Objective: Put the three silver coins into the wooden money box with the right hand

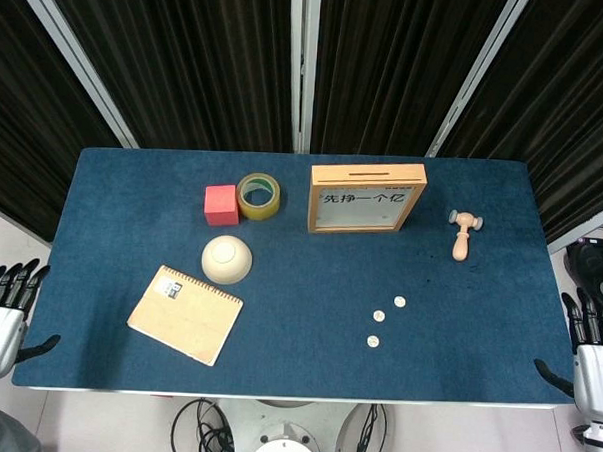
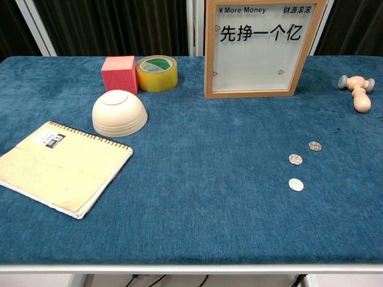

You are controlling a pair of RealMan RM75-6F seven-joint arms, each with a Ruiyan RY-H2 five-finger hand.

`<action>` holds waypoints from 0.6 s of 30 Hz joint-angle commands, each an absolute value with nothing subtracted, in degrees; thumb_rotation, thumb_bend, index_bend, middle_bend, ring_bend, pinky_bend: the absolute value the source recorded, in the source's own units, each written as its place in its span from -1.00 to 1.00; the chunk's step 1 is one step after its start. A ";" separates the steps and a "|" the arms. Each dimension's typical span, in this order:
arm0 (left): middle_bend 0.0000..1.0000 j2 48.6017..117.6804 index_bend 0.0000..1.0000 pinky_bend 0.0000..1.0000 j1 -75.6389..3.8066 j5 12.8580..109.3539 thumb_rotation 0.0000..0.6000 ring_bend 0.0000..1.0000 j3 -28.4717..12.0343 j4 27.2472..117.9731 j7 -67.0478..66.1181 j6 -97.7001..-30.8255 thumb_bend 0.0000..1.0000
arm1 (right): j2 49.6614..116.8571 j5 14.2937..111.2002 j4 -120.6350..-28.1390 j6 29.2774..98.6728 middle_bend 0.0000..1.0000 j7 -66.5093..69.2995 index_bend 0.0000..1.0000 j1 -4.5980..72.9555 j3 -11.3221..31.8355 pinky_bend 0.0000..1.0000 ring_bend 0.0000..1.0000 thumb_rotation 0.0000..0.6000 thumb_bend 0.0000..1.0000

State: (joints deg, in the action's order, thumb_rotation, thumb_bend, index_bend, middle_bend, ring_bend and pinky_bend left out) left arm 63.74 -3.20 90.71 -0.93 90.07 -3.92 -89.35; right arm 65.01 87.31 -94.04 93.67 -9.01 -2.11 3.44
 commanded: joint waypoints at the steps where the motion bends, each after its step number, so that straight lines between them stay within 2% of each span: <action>1: -1.00 63.84 -0.99 -1.00 -3.00 90.71 1.00 -1.00 -0.80 89.82 -3.81 -89.54 -1.00 | 65.10 87.37 -94.00 93.60 -1.00 -8.96 -1.00 -2.07 3.50 -1.00 -1.00 1.00 -0.92; 13: -1.00 63.64 -0.99 -1.00 -2.59 91.10 1.00 -1.00 -0.71 90.11 -2.84 -90.36 -1.00 | 64.54 89.06 -95.44 93.48 -1.00 -9.61 -1.00 -1.87 3.15 -1.00 -1.00 1.00 -0.92; 18: -1.00 63.79 -0.99 -1.00 -2.70 91.54 1.00 -1.00 -0.63 90.48 -4.04 -90.37 -1.00 | 65.34 92.30 -93.28 93.29 -1.00 -6.26 -1.00 -0.58 2.91 -1.00 -1.00 1.00 -0.88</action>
State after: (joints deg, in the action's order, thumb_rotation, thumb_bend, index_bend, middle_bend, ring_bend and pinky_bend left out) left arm 63.73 -2.67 91.44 -0.66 90.41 -3.86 -90.38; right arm 65.01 91.34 -94.09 93.54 -7.27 -1.14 3.07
